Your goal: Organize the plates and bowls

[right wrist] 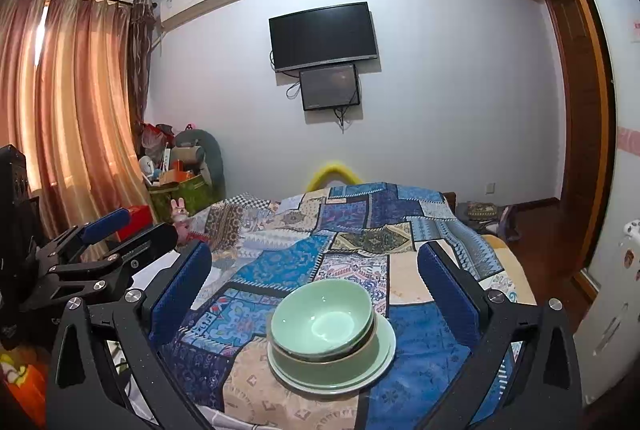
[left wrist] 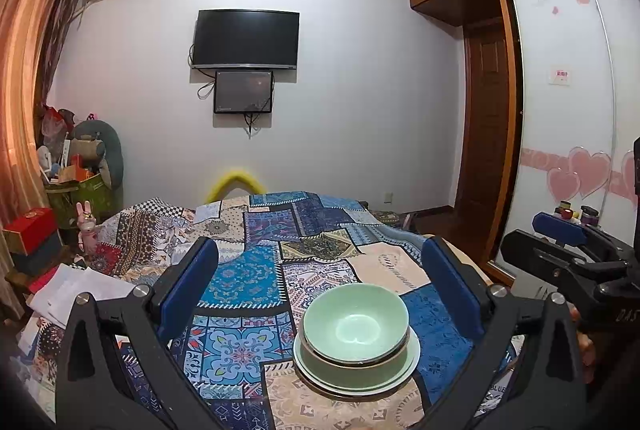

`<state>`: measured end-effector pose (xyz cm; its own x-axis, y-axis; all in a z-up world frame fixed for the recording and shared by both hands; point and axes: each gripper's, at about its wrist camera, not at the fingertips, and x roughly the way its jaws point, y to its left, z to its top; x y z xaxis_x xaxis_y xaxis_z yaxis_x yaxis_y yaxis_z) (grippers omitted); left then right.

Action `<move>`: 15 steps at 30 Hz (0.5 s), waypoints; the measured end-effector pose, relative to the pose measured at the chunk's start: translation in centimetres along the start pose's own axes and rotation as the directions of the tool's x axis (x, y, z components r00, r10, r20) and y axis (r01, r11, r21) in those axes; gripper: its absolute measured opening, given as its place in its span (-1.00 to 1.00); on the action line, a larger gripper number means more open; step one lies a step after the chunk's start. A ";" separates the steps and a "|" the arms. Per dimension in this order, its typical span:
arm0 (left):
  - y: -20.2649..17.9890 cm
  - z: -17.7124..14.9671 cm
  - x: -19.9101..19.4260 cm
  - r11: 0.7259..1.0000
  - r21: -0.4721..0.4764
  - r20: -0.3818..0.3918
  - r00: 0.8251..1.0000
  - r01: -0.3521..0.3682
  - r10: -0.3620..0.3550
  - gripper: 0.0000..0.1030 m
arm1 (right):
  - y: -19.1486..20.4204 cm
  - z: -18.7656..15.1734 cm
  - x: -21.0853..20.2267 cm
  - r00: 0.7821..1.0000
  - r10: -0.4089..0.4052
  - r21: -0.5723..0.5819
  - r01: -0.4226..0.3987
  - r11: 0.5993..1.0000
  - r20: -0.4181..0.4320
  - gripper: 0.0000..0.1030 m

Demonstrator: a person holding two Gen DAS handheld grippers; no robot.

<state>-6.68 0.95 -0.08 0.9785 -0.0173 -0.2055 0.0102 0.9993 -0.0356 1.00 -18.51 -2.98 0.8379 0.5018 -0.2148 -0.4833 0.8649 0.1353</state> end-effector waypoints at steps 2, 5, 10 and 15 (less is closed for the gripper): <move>0.2 -0.1 0.1 1.000 -0.006 -0.003 1.000 0.000 -0.001 1.00 | -0.1 -0.1 0.0 1.000 0.000 0.007 0.000 1.000 -0.002 1.00; 0.2 -0.2 0.1 1.000 -0.013 -0.004 1.000 0.003 -0.003 1.00 | -0.2 -0.2 -0.2 1.000 0.000 0.012 0.000 1.000 0.001 1.00; 0.3 -0.2 0.1 1.000 -0.010 -0.005 1.000 0.004 -0.004 1.00 | 0.0 -0.3 -0.1 1.000 0.004 0.005 -0.004 1.000 -0.003 0.99; 0.3 -0.2 0.1 1.000 -0.017 -0.018 1.000 0.010 -0.010 1.00 | 0.1 -0.6 -0.1 1.000 0.003 -0.001 -0.003 1.000 -0.017 0.99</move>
<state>-6.62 1.28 -0.34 0.9746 -0.0279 -0.2223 0.0163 0.9984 -0.0541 0.77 -18.49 -3.49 0.8320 0.5046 -0.2306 -0.4861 0.8633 0.1353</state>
